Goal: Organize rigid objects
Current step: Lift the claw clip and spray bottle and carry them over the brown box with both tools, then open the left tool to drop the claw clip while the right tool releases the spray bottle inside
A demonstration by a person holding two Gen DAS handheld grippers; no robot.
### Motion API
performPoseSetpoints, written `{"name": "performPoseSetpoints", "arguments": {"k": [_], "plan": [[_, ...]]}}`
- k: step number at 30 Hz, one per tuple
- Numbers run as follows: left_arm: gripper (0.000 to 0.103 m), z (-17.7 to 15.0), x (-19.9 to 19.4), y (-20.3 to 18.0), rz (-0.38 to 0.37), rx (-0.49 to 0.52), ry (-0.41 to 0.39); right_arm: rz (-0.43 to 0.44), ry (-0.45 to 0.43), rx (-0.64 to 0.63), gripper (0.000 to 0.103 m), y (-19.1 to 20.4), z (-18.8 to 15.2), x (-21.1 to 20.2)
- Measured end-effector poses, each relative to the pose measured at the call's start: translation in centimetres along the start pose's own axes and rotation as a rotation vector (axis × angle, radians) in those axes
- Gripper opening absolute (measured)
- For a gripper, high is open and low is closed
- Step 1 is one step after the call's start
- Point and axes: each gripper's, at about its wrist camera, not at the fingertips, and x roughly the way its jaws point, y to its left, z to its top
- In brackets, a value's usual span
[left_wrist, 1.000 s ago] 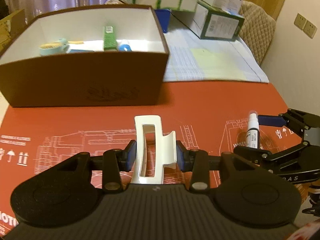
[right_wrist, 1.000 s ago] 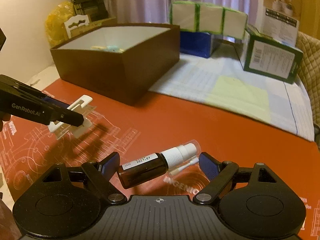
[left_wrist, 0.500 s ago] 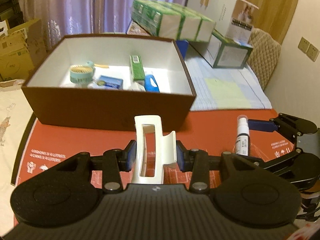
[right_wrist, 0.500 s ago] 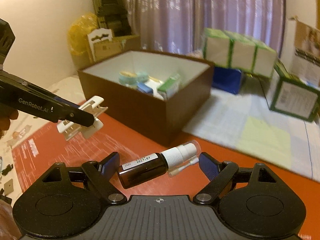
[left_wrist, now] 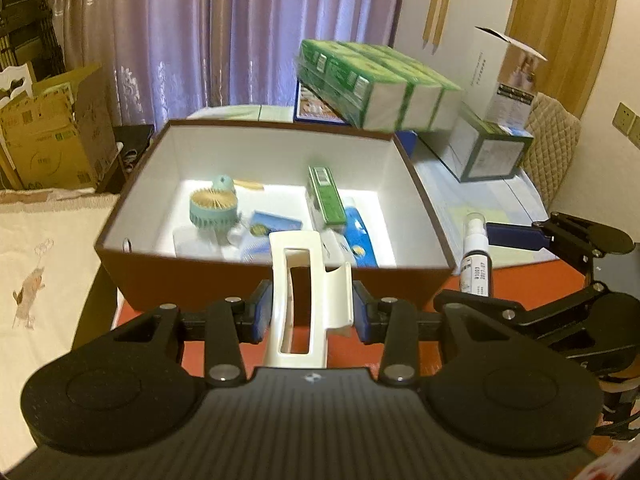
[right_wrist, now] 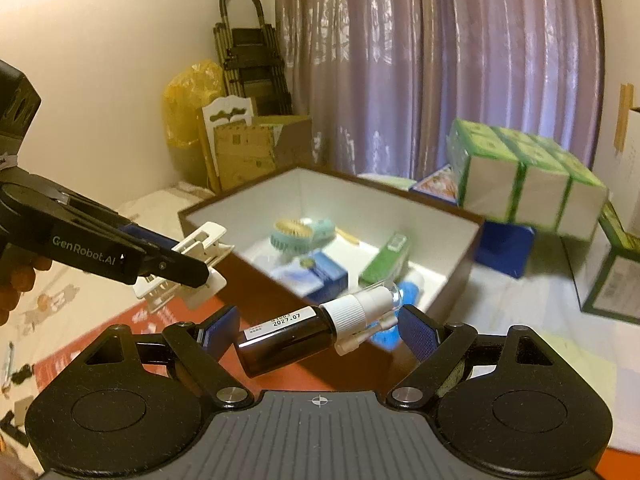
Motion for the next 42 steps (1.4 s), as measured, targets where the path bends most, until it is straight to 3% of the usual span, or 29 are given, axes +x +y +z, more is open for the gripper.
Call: {"name": "performPoseSetpoints", "arguments": {"k": [16, 28, 42], "plan": [[0.035, 6.2, 6.2, 4.1, -0.019, 0.057, 0.045, -0.053, 0.057, 0.061, 0.083, -2.0, 4.4, 8.0], [0.035, 7.2, 10.7, 3.6, -0.064, 0.099, 0.113, -0.135, 0.16, 0.075, 0.083, -5.0, 4.6, 11.1], [0.035, 7.8, 12.6, 3.8, -0.064, 0.103, 0.136, -0.168, 0.197, 0.084, 0.083, -6.6, 4.6, 12.8]]}}
